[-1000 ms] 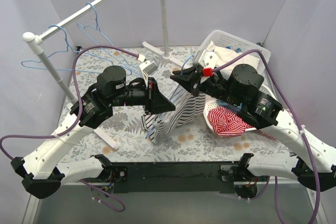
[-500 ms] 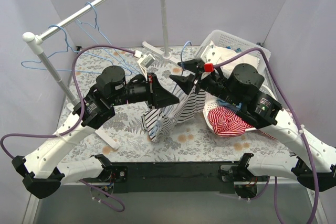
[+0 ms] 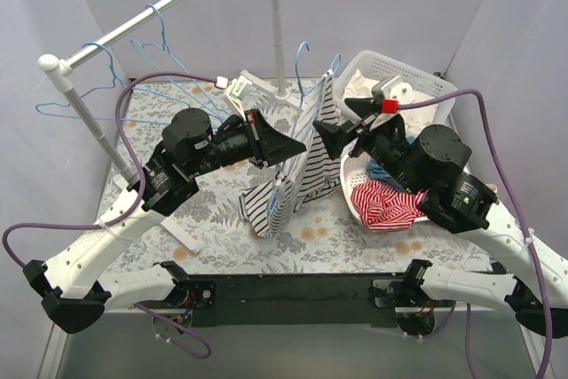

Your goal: Place the tank top on the hanger

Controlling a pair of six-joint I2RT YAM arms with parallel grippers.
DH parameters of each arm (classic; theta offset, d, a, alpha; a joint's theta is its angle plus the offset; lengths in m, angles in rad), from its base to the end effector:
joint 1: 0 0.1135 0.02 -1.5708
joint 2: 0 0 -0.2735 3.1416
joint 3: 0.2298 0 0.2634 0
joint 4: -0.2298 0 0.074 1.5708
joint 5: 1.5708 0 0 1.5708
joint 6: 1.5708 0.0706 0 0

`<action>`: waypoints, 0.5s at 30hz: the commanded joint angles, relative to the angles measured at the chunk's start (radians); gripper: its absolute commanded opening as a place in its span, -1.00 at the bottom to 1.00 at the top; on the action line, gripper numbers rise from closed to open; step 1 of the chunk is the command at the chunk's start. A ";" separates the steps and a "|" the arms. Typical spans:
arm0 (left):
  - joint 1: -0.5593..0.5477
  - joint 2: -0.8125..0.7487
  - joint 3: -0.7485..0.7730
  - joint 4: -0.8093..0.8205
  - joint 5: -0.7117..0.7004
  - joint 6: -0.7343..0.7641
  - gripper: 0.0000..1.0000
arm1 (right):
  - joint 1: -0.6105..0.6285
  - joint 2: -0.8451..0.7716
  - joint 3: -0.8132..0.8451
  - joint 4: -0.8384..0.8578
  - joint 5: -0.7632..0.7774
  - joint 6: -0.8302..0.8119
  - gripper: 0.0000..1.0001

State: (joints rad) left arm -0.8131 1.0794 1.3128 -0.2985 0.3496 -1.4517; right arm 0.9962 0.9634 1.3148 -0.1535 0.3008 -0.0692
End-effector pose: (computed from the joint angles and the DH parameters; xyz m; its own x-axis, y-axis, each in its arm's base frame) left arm 0.1657 -0.2103 0.4632 -0.9162 -0.3890 -0.0964 0.0646 0.0941 -0.9935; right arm 0.1386 0.1756 0.5105 0.1511 0.1119 -0.9822 -0.6349 0.7725 -0.0097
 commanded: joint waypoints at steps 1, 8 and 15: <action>0.000 -0.024 0.034 0.084 -0.118 -0.050 -1.00 | 0.001 -0.054 -0.041 0.049 0.246 0.104 0.68; 0.000 0.043 0.175 0.078 -0.262 -0.062 -1.00 | 0.001 -0.110 -0.133 0.049 0.383 0.196 0.65; 0.000 0.135 0.299 0.078 -0.477 -0.070 -1.00 | 0.001 -0.129 -0.253 0.045 0.363 0.296 0.63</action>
State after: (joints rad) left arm -0.8131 1.1896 1.5261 -0.2642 0.0414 -1.5185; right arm 0.9962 0.8494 1.1172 -0.1467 0.6376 0.1455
